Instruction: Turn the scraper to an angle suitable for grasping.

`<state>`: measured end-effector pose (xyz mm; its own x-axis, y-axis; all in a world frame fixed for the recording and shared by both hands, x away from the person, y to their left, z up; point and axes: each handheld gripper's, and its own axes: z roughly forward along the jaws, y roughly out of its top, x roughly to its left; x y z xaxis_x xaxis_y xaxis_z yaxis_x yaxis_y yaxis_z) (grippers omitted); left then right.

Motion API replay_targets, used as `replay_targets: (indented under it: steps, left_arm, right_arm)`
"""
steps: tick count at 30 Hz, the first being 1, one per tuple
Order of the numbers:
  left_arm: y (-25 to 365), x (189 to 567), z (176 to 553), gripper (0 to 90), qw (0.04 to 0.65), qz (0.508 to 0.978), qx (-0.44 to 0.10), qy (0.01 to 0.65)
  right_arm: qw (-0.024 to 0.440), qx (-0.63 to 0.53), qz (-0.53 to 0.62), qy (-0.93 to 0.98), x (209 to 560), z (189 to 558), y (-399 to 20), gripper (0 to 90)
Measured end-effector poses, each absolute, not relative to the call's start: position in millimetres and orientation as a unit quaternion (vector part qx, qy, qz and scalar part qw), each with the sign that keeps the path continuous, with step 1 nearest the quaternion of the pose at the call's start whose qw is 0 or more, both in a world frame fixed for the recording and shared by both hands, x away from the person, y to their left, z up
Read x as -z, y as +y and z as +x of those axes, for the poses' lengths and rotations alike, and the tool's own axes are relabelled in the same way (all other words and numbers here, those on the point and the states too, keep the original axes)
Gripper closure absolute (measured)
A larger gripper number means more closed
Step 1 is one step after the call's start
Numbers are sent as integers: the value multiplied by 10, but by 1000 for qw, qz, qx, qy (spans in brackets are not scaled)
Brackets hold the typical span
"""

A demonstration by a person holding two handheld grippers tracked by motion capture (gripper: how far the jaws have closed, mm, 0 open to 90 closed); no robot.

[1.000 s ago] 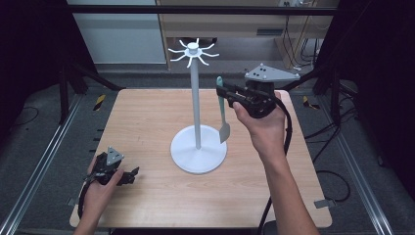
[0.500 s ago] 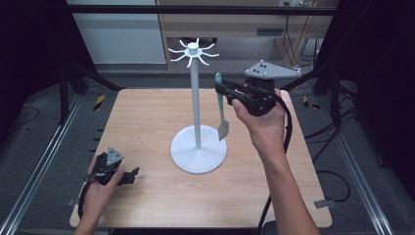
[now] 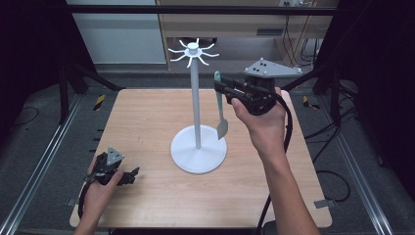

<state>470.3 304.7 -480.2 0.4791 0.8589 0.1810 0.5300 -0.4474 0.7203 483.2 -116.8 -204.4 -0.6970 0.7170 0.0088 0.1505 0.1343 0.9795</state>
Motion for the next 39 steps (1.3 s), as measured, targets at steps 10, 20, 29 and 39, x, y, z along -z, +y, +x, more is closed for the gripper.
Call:
replay_targets:
  steps: [10,20,29,39]
  left_arm:
    - [3047,4802,4702,33,301,806,-273,431]
    - [3046,4802,4702,33,301,806,-273,431]
    - [3043,4805,4702,32,299,807,-272,430]
    - [3039,4808,4702,32,299,807,-272,431]
  right_arm:
    - [245,-587,298,712,1997,4797,-1138,749]
    - [250,-589,291,712,1934,4776,-1107,749]
    - [251,-589,291,711,1919,4770,-1095,749]
    - [254,-588,292,711,1883,4772,-1089,748]
